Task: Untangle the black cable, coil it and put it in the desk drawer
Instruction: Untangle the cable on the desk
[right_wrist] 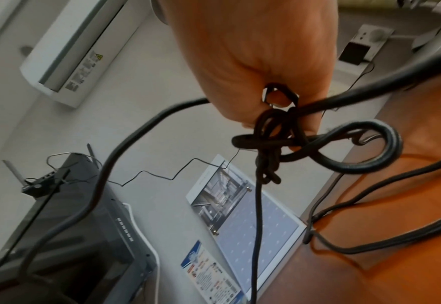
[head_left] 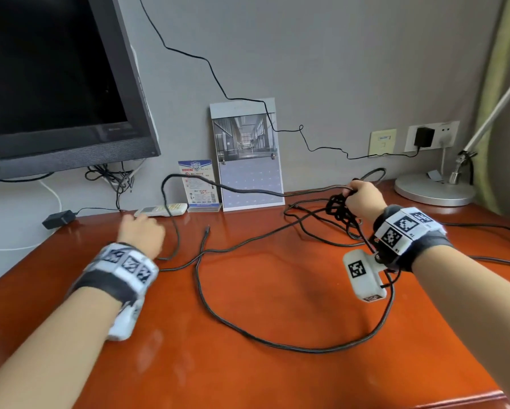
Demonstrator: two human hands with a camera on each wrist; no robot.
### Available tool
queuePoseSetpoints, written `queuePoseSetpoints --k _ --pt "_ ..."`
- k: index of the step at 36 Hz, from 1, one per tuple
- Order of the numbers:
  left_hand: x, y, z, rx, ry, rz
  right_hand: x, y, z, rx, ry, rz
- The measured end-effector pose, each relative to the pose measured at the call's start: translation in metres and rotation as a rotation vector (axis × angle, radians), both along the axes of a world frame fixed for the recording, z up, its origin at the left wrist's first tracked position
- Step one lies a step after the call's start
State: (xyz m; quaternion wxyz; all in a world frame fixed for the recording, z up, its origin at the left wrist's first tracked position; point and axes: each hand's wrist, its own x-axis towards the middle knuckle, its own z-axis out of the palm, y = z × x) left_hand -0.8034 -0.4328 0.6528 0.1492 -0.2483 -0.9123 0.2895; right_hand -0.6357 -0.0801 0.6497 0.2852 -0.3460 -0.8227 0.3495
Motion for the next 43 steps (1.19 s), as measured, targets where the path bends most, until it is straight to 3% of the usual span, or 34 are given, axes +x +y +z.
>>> queuePoseSetpoints --k 3,7,10,20,25,32,36,40,43 --pt "0.04 0.053 0.005 0.171 -0.094 -0.152 -0.009 -0.013 0.005 -0.003 0.029 0.038" --pt "0.084 0.111 0.005 0.489 -0.265 -0.489 -0.015 -0.028 0.009 -0.013 0.041 0.124" --pt "0.101 0.143 0.004 0.579 -0.367 -0.631 -0.015 -0.033 0.007 -0.003 0.049 0.2" --pt "0.103 0.164 0.002 0.541 -0.258 -0.613 0.001 -0.034 0.001 0.043 0.058 0.231" --pt "0.068 0.131 0.024 0.603 -0.049 -0.421 0.013 -0.013 -0.014 0.042 0.056 0.177" --pt "0.011 0.056 0.022 0.764 -0.052 0.069 0.026 0.003 -0.028 -0.063 0.14 0.075" --pt "-0.015 0.018 0.009 0.696 -0.082 0.288 0.026 0.007 -0.03 -0.113 0.121 0.06" --pt "-0.01 0.015 -0.007 0.523 -0.136 0.351 0.019 -0.002 -0.027 -0.109 0.14 0.09" --pt "0.001 0.038 -0.015 0.534 -0.165 0.299 0.01 -0.011 -0.028 -0.095 0.14 0.124"
